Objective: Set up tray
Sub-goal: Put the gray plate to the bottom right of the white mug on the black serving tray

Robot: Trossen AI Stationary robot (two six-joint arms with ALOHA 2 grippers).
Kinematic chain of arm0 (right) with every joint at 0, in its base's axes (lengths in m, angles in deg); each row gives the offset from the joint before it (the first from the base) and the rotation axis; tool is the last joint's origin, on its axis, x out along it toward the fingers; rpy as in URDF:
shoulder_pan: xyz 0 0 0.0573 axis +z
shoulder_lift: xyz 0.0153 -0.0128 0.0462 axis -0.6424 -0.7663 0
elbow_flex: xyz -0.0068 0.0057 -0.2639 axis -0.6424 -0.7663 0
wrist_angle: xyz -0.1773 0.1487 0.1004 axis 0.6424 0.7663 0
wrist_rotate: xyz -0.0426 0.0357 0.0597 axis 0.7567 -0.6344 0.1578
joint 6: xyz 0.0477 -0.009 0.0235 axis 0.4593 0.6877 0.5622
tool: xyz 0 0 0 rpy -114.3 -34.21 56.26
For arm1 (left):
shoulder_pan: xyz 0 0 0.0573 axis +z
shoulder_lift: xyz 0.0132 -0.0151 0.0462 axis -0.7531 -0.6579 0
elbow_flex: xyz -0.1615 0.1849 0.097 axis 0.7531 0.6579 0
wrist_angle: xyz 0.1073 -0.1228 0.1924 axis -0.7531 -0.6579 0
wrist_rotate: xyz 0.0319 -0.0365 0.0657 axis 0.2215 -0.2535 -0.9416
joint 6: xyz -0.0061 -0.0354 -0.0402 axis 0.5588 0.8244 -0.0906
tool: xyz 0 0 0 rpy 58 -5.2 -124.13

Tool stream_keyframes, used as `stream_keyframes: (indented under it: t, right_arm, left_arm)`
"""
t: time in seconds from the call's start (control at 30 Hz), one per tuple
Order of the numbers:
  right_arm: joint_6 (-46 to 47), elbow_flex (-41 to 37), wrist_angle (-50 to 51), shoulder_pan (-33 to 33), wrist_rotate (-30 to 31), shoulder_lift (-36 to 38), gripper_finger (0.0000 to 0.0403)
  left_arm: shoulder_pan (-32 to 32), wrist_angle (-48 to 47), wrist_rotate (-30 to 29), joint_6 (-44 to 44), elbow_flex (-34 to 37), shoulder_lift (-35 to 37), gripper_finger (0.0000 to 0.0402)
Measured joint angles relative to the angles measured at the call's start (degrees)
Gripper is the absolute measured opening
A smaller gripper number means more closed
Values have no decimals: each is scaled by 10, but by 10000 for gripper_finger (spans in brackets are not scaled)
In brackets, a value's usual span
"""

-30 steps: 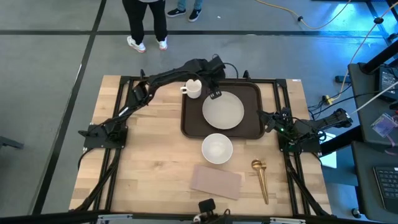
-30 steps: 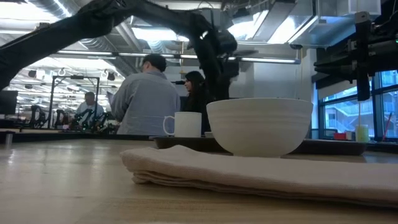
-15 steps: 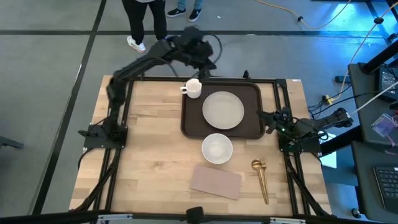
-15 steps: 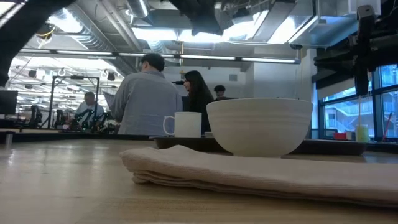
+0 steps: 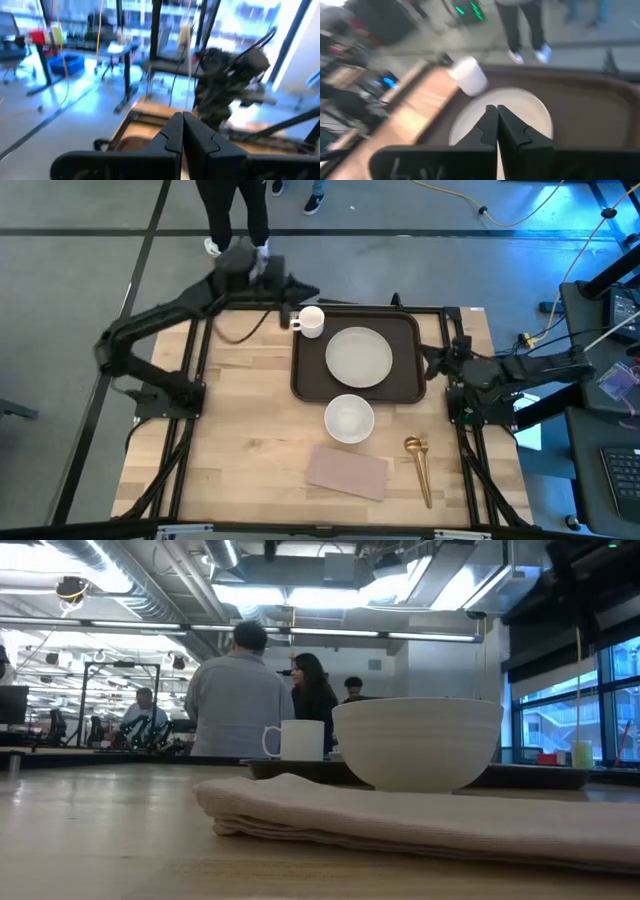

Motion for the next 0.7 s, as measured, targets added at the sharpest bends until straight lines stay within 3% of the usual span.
stream_keyframes:
  t: [0.2,0.37,0.7]
  right_arm:
    - [35,68,72,-134,-187,-153,2]
    - [23,78,72,-247,-313,-258,2]
    - [-94,78,18,-386,-351,-396,2]
  left_arm:
    - [-24,197,-29,79,222,113,5]
    - [-37,259,-95,139,333,177,1]
    - [-47,262,-142,154,388,219,2]
